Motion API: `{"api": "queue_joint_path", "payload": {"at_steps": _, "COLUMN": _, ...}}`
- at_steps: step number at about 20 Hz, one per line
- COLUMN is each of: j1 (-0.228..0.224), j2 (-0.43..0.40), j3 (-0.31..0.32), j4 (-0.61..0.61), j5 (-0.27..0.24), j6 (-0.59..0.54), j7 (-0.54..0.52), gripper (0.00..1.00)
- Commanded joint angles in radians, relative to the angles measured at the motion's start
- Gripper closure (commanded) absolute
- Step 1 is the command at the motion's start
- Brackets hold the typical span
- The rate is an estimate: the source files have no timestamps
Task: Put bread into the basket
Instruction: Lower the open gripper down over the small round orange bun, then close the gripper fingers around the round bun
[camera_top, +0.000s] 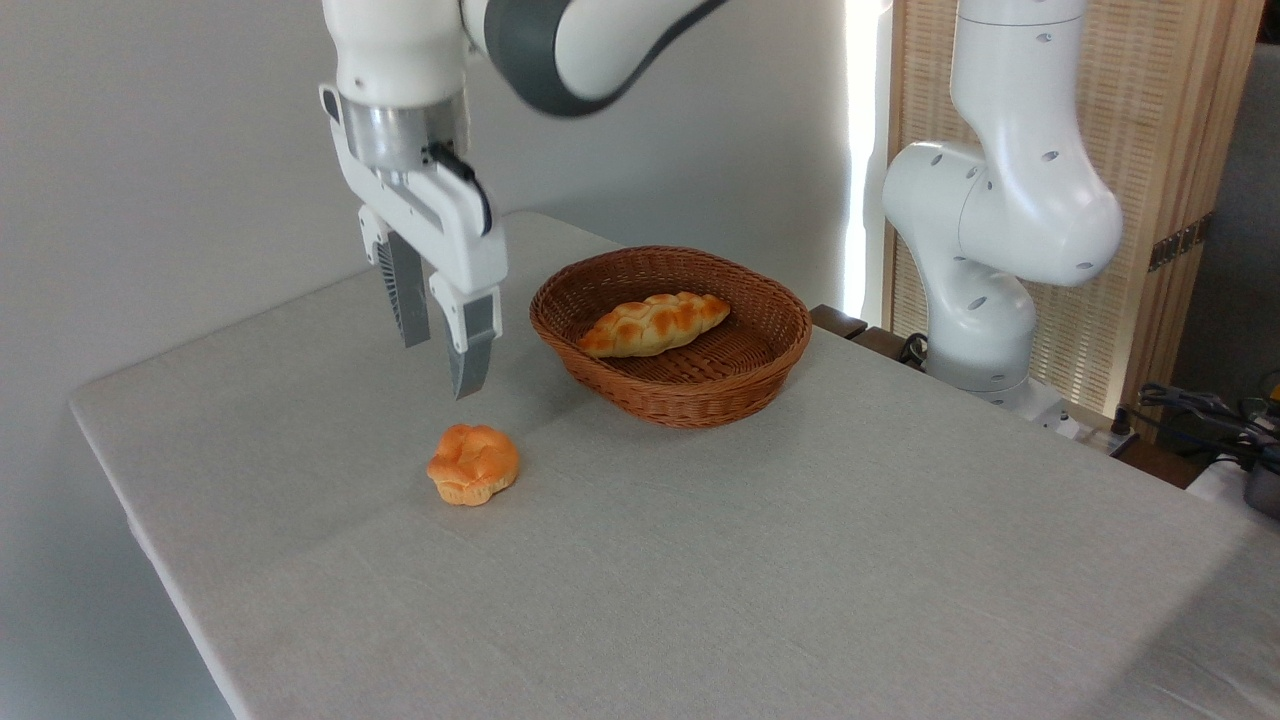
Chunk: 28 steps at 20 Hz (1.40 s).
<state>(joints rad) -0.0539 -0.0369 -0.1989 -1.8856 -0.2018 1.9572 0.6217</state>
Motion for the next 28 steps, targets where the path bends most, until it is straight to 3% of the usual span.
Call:
{"api": "queue_joint_path", "payload": {"at_steps": 1, "j1": 0.003, "j2": -0.032, "j3": -0.039, "j4": -0.108, "j5": -0.027, "j6": 0.115, "j7": 0.006, "gripper": 0.00}}
{"api": "queue_joint_path", "payload": {"at_steps": 5, "j1": 0.003, "j2": -0.029, "j3": -0.042, "j4": -0.181, "j5": -0.015, "j6": 0.204, "j7": 0.013, "gripper": 0.00}}
{"api": "queue_joint_path", "payload": {"at_steps": 11, "j1": 0.003, "j2": -0.020, "j3": -0.042, "j4": -0.190, "j5": 0.056, "j6": 0.207, "j7": 0.032, "gripper": 0.00}}
{"api": "queue_joint_path", "payload": {"at_steps": 17, "j1": 0.003, "j2": -0.012, "j3": -0.054, "j4": -0.224, "j5": 0.059, "j6": 0.232, "j7": 0.032, "gripper": 0.00}}
{"api": "queue_joint_path", "payload": {"at_steps": 21, "j1": 0.003, "j2": -0.012, "j3": -0.074, "j4": -0.276, "j5": 0.116, "j6": 0.270, "j7": 0.035, "gripper": 0.00}}
{"api": "queue_joint_path", "payload": {"at_steps": 28, "j1": 0.003, "j2": 0.005, "j3": -0.076, "j4": -0.279, "j5": 0.133, "j6": 0.304, "j7": 0.030, "gripper": 0.00}}
